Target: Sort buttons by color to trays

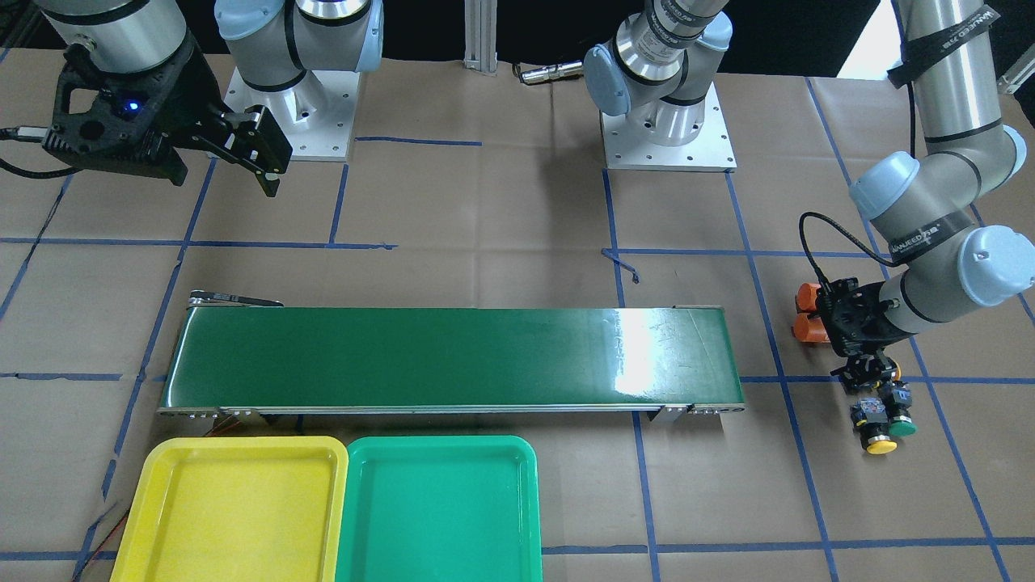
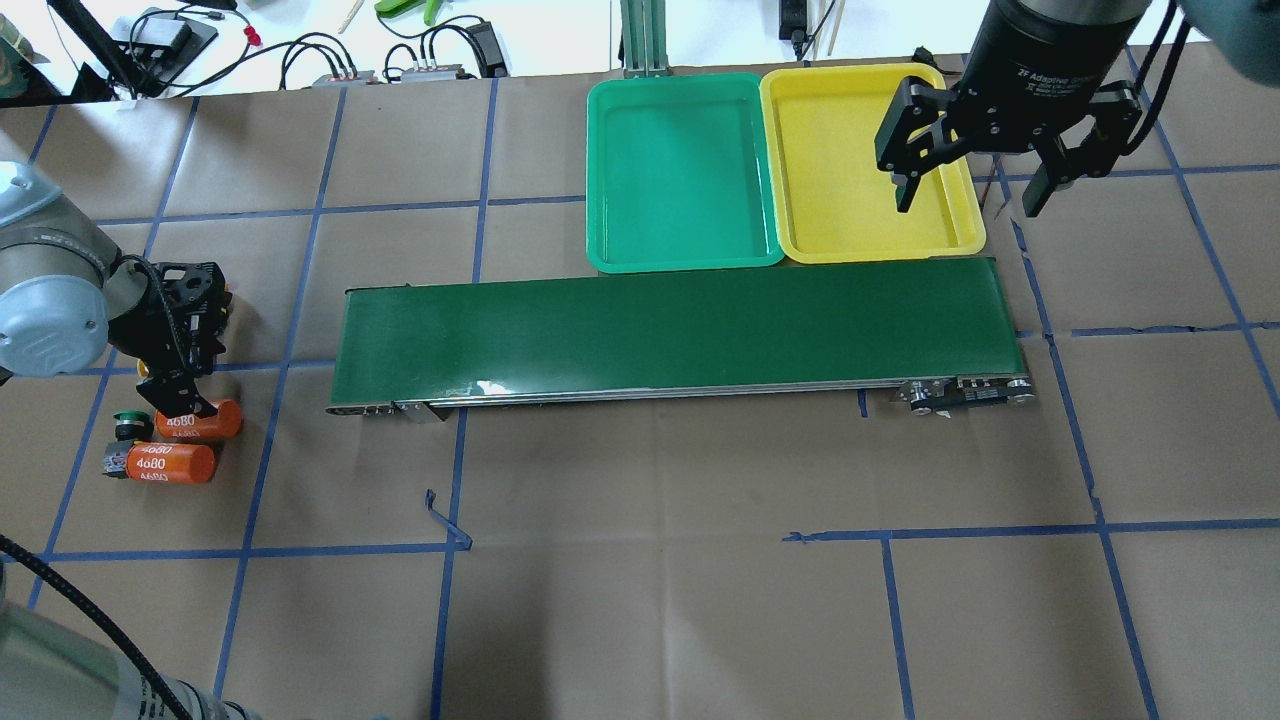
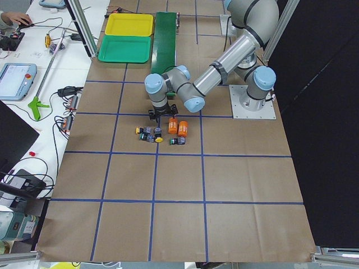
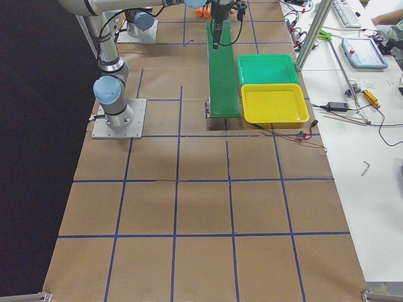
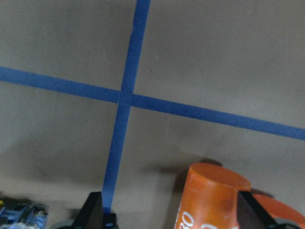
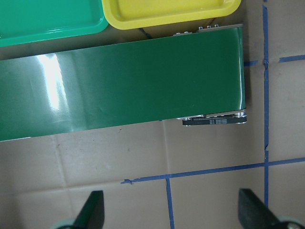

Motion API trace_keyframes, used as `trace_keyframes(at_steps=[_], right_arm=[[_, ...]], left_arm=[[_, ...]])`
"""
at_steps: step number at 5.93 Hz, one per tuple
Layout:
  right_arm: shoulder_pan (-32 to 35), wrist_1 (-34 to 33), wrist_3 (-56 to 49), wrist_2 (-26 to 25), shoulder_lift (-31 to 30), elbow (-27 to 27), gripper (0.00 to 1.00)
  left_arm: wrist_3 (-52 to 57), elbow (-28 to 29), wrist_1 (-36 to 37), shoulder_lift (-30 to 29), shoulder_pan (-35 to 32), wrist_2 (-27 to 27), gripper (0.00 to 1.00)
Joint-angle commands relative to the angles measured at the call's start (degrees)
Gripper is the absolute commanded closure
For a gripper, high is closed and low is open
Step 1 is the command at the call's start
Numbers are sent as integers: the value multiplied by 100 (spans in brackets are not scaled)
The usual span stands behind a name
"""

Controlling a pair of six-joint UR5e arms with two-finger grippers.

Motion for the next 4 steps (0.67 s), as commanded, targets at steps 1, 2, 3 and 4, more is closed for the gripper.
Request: trace_keyframes(at_steps=[1, 2, 3, 4], right_arm=[[0, -4, 0, 9, -2, -13, 0], [0, -4, 0, 0, -2, 4, 0], [0, -4, -35, 26, -2, -4, 0], [0, -4, -1010, 61, -2, -4, 0]], left_arm=[[32, -204, 0, -12, 23, 61, 2], [23, -249, 8, 6, 23, 157, 7], [23, -267, 0, 23, 32, 175, 7], [32, -319, -9, 41, 136, 175, 7]])
